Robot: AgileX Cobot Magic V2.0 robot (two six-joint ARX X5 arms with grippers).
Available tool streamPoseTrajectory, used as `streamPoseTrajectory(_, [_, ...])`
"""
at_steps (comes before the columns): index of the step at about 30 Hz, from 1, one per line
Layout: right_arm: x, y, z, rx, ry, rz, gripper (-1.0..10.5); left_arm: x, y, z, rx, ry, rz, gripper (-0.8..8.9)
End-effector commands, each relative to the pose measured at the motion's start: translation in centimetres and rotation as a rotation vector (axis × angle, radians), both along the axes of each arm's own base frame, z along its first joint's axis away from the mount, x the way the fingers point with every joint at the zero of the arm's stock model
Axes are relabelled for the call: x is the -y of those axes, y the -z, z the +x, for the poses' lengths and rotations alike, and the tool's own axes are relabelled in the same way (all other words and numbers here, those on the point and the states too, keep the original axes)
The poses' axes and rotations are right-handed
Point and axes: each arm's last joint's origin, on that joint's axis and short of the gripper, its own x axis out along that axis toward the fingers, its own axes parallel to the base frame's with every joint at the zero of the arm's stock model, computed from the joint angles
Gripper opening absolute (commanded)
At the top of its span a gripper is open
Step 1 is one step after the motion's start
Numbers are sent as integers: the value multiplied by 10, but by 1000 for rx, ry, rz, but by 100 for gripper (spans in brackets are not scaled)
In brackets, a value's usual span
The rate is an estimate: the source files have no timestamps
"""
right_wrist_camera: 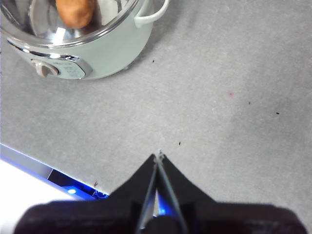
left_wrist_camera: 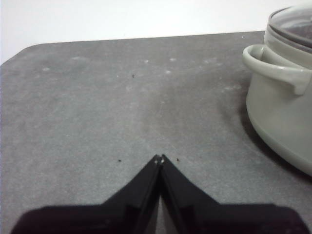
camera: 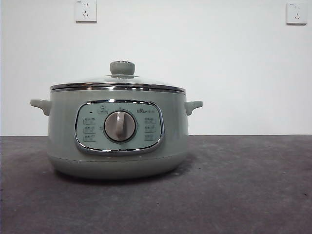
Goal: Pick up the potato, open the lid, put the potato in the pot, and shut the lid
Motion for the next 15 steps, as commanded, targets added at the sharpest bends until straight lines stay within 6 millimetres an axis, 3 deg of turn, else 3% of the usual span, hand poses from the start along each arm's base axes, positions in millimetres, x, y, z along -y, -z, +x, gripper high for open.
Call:
streamPoseTrajectory(1, [0, 4, -1, -25, 0, -21, 1, 0, 4, 1, -14, -3, -6, -3])
streamPoseTrajectory(4, [0, 3, -1, -22, -1, -15, 1, 0, 5, 1, -24, -3, -5, -3])
streamPoseTrajectory(10, [23, -2, -2, 105, 86, -17, 1, 0, 6, 2, -47, -3, -5, -3])
streamPoseTrajectory(15, [45, 22, -12, 386, 142, 102, 1, 0, 8, 3, -64, -3, -4, -3])
